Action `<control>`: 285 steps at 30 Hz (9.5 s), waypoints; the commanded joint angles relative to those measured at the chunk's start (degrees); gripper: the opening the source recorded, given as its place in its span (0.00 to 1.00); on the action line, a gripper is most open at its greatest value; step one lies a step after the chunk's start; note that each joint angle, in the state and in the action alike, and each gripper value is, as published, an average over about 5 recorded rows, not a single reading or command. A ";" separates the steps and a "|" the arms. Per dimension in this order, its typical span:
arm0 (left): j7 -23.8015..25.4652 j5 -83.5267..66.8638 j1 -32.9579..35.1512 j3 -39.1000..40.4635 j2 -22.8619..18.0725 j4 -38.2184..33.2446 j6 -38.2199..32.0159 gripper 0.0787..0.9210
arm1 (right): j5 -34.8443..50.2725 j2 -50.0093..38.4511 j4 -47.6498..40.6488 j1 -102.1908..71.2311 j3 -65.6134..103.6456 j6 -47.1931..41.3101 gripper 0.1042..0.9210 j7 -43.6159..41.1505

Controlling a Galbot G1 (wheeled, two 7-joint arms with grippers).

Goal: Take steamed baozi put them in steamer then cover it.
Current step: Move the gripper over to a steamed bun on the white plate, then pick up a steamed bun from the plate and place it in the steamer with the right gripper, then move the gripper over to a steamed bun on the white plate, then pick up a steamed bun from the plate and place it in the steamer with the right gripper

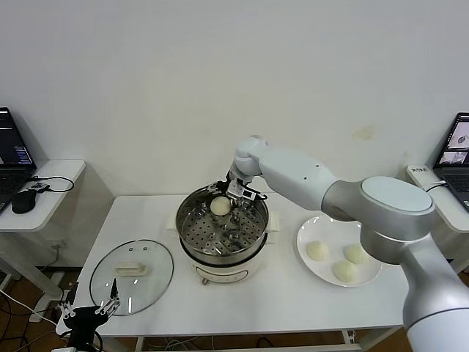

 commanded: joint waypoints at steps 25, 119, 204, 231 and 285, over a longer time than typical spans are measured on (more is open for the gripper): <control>0.60 -0.08 -1.04 1.66 3.08 -1.98 1.38 0.88 | 17.83 -55.29 45.25 -1.65 4.58 -45.89 0.88 -11.75; 0.66 0.07 -0.22 -2.97 2.63 -1.50 1.21 0.88 | 40.97 1.04 16.91 0.23 -0.38 -64.58 0.60 0.01; 0.66 2.87 -1.62 -0.30 2.42 2.01 0.93 0.88 | 0.11 -43.41 27.96 -29.77 22.80 -44.23 0.87 -17.32; 0.66 2.63 -1.54 -0.55 2.54 0.53 1.10 0.88 | 14.51 -43.56 31.93 3.62 9.71 -45.26 0.59 -20.64; 0.40 1.49 -2.15 -4.55 1.22 0.11 1.09 0.88 | 13.77 -6.78 29.03 3.09 -3.58 -30.69 0.66 -15.18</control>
